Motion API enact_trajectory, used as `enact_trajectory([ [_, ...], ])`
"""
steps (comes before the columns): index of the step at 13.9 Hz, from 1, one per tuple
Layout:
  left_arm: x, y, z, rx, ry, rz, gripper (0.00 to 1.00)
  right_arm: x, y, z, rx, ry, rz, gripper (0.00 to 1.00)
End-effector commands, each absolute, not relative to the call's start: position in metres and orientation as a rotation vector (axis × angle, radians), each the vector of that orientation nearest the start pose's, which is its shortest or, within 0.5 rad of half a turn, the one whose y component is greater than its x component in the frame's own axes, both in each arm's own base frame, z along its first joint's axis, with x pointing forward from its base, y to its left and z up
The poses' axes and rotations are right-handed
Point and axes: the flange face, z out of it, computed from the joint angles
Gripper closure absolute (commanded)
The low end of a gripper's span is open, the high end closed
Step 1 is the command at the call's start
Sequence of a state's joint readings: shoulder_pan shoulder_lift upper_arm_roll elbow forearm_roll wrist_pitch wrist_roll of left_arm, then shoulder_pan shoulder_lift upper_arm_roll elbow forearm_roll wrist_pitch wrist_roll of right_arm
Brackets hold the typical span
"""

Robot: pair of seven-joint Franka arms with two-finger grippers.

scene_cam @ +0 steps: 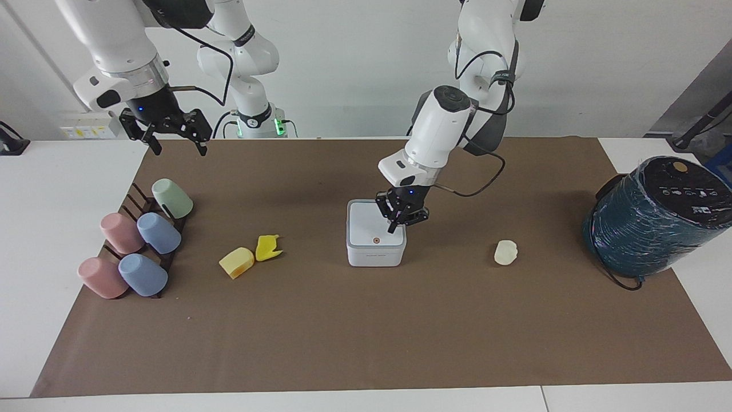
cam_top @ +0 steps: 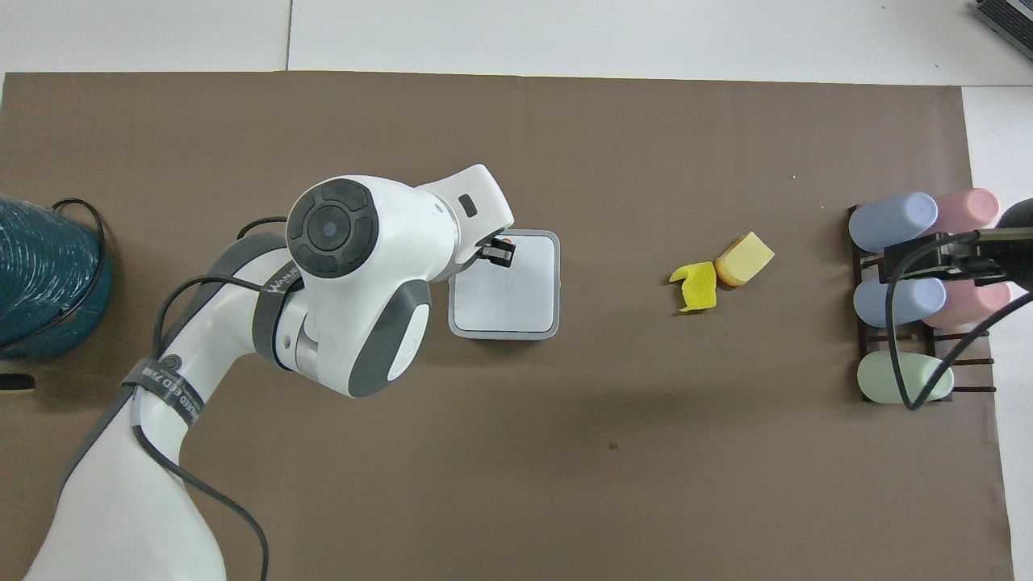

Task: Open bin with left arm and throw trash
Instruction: 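Lift the white bin lid open with the left gripper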

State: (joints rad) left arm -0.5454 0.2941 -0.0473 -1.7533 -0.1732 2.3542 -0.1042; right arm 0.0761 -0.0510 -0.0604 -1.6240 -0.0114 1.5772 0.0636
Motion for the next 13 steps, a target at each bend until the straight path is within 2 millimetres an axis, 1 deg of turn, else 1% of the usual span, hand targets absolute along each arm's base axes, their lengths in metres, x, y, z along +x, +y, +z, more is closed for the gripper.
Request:
enact_trajectory([
  [1, 0.541, -0.400, 0.413, -3.325, 0.624, -0.377, 1.00, 0.532, 0.006, 0.625, -3.140, 0.050, -0.026, 0.00],
  [2, 0.534, -0.409, 0.407, -3.330, 0.615, -0.361, 1.00, 0.532, 0.006, 0.625, -3.140, 0.050, -0.026, 0.00],
  [4, 0.535, -0.411, 0.395, -3.335, 0.584, -0.351, 1.00, 0.532, 0.005, 0.624, -3.140, 0.057, -0.031, 0.00],
  [6, 0.535, -0.407, 0.401, -3.333, 0.580, -0.321, 1.00, 0.535, 0.006, 0.618, -3.140, 0.055, -0.050, 0.00],
  [7, 0.534, -0.403, 0.406, -3.328, 0.578, -0.273, 1.00, 0.536, 0.006, 0.617, -3.139, 0.055, -0.062, 0.00],
  [8, 0.529, -0.395, 0.428, -3.324, 0.581, -0.233, 1.00, 0.538, 0.006, 0.613, -3.138, 0.055, -0.077, 0.00],
  [9, 0.523, -0.387, 0.441, -3.314, 0.579, -0.176, 1.00, 0.539, 0.006, 0.611, -3.137, 0.057, -0.096, 0.00],
  [10, 0.521, -0.371, 0.454, -3.303, 0.567, -0.104, 1.00, 0.541, 0.006, 0.608, -3.134, 0.057, -0.105, 0.00],
  [12, 0.513, -0.343, 0.468, -3.267, 0.561, 0.075, 1.00, 0.547, 0.008, 0.603, -3.124, 0.066, -0.145, 0.00],
  [13, 0.510, -0.328, 0.470, -3.242, 0.560, 0.174, 1.00, 0.551, 0.010, 0.596, -3.120, 0.069, -0.176, 0.00],
])
